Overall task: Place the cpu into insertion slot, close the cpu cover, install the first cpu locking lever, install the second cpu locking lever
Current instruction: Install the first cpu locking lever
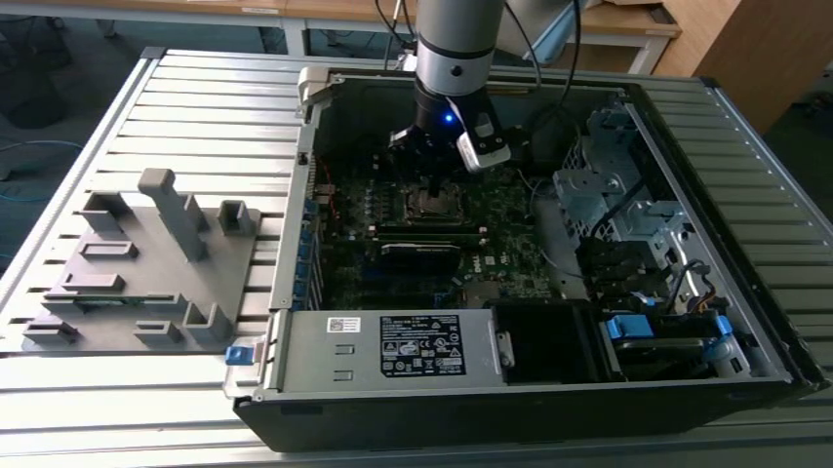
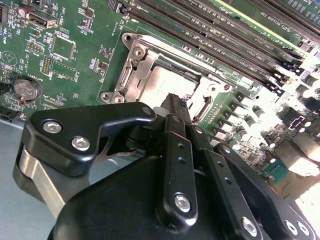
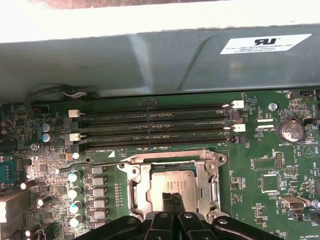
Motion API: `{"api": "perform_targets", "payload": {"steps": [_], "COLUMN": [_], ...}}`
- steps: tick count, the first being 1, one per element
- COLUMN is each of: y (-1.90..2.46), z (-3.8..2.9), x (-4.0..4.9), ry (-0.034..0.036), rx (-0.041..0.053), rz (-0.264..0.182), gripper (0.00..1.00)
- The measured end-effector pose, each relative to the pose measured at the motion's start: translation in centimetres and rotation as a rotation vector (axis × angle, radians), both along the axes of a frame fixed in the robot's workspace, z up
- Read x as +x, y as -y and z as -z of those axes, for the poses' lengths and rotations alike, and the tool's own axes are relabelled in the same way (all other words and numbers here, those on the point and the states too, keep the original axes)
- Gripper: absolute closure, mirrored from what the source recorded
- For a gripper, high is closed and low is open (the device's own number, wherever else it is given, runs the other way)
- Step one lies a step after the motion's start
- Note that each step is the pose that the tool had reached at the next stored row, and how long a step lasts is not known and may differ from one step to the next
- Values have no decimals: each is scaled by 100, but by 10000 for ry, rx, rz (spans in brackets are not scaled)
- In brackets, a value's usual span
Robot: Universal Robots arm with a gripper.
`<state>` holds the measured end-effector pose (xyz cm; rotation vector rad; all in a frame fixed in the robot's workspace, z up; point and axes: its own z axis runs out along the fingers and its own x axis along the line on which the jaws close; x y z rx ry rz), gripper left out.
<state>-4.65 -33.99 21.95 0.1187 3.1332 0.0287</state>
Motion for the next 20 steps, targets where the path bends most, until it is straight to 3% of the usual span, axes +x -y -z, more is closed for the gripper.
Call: {"api": "perform_targets", "payload": {"steps": [20], "y": [0], "z": [-48], "x": [0], "ry": [1], "rx": [2], "rz": [-1], "gripper": [90]}}
